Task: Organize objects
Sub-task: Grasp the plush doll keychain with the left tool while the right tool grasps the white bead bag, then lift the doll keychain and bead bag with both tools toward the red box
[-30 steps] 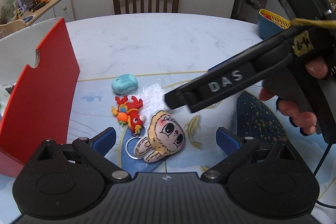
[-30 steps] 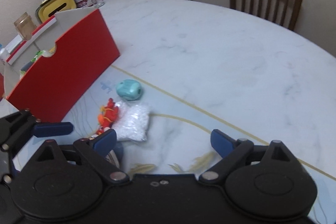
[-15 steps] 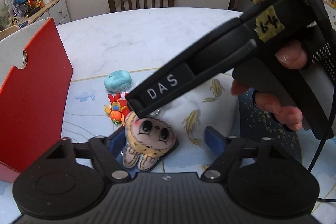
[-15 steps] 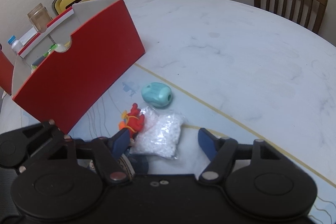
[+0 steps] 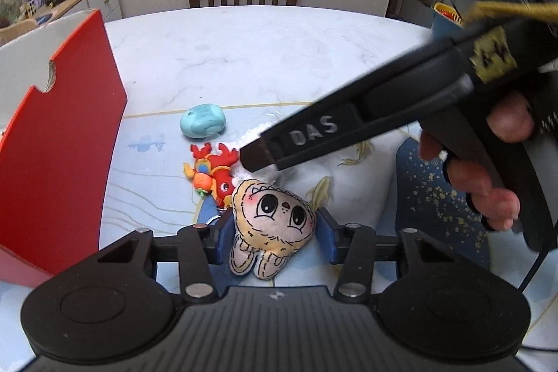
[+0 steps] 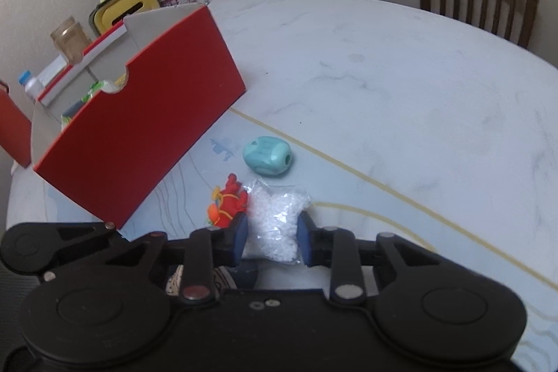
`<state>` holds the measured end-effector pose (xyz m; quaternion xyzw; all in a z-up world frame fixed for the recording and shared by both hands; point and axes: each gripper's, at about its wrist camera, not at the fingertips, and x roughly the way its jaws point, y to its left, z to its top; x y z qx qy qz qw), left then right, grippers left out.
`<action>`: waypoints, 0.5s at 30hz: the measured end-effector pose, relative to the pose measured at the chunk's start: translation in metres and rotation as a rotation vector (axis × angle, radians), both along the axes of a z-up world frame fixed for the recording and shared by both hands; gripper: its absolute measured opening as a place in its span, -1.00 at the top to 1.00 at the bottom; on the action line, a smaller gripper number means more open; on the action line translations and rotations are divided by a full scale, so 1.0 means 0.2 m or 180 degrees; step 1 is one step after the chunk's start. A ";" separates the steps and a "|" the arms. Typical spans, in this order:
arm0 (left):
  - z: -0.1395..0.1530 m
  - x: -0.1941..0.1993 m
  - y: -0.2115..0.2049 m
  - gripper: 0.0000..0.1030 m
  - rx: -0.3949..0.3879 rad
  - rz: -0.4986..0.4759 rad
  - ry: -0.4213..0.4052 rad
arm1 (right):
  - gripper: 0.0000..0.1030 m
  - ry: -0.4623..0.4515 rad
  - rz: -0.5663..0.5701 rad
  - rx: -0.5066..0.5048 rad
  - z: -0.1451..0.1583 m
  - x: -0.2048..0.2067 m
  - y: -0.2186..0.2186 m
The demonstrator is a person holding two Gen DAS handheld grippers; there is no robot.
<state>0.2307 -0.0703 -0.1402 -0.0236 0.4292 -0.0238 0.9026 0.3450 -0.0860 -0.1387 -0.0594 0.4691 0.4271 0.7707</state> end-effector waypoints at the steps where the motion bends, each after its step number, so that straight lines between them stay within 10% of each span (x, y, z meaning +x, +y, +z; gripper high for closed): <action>1: 0.01 -0.01 0.00 0.08 -0.0012 -0.0003 -0.0008 | 0.48 -0.0001 -0.0031 0.0000 0.00 -0.01 -0.01; 15: 0.10 -0.11 0.03 0.10 -0.0153 -0.0096 -0.0069 | 0.51 0.0028 -0.0422 -0.0123 0.02 -0.19 -0.34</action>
